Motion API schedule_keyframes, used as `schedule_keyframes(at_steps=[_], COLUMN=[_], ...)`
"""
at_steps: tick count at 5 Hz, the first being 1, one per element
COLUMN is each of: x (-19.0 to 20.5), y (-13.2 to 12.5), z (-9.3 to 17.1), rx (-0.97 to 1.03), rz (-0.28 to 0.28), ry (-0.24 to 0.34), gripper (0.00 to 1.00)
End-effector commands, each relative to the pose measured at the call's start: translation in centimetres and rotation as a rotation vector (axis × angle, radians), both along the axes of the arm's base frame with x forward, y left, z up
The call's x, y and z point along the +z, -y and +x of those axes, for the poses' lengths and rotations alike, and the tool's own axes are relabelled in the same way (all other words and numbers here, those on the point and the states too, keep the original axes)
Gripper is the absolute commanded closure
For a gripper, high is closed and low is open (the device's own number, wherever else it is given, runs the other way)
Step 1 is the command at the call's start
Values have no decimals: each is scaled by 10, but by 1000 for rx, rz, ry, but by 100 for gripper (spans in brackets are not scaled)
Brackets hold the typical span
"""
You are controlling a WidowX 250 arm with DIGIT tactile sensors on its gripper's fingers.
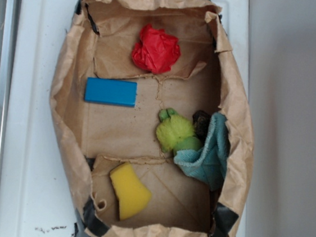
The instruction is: Grab the red paper.
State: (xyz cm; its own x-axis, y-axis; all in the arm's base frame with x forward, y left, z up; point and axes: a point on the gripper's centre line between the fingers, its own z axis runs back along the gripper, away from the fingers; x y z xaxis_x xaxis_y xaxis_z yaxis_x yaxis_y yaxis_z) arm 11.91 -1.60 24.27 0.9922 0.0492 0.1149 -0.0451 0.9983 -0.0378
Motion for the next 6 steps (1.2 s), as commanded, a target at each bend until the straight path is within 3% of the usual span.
schedule_keyframes(at_steps=[1,2,3,4,5,6], x=[0,-17,-36,-58,-77,-91], y=[0,3,-2,-24,-41,-52], z=[0,50,87,124,145,164], rx=[0,143,222,331,583,834], rz=[0,60,98,160,66,-60], ry=[0,82,63,87,120,221], gripper=[0,0,0,0,0,0])
